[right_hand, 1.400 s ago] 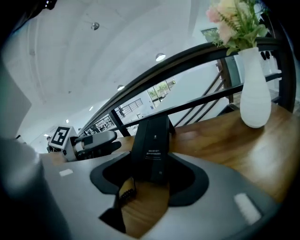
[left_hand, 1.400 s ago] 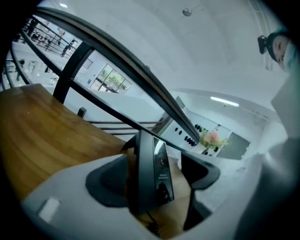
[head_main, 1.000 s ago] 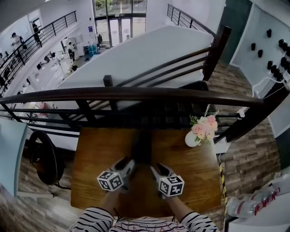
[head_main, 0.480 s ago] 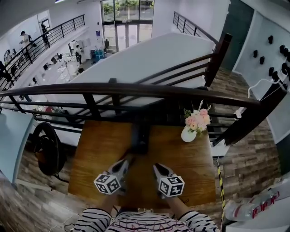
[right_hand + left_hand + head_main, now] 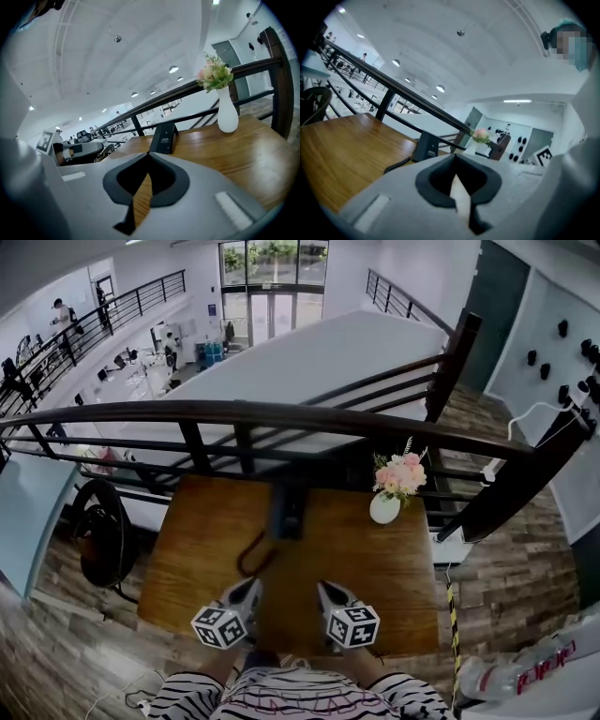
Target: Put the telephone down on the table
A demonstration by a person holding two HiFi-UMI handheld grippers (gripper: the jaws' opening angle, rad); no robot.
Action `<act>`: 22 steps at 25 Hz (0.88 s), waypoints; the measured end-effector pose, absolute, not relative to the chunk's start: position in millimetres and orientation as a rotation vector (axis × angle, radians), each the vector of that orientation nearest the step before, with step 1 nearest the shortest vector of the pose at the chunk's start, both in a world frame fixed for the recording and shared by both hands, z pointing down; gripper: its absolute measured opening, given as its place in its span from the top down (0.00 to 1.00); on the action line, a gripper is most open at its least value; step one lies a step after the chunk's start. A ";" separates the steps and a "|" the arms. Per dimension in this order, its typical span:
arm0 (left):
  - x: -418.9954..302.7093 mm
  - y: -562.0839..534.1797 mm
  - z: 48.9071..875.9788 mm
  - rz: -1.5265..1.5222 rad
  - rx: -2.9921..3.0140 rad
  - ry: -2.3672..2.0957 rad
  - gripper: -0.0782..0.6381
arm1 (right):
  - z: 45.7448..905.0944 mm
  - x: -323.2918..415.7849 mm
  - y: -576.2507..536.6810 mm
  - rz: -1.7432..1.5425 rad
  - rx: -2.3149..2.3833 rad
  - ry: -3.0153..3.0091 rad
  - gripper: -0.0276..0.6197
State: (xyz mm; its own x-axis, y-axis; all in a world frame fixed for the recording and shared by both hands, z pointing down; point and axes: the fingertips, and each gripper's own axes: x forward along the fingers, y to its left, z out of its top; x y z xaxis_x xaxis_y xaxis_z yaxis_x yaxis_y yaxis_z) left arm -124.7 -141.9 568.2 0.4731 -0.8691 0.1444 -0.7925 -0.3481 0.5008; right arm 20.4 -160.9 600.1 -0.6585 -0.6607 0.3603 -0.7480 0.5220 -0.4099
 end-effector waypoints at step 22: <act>-80.3 -49.9 571.7 -0.152 2.244 -1.366 0.89 | 609.4 57.8 -74.1 0.840 1.134 -2.607 0.95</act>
State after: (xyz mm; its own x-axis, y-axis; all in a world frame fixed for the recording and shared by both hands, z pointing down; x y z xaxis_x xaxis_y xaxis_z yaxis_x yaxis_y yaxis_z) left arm -80.3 -49.9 571.7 0.4889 -0.8572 0.1616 -0.8009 -0.3677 0.4727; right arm 57.8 -74.1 609.4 -0.6940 -0.6173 0.3705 -0.7175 0.5504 -0.4269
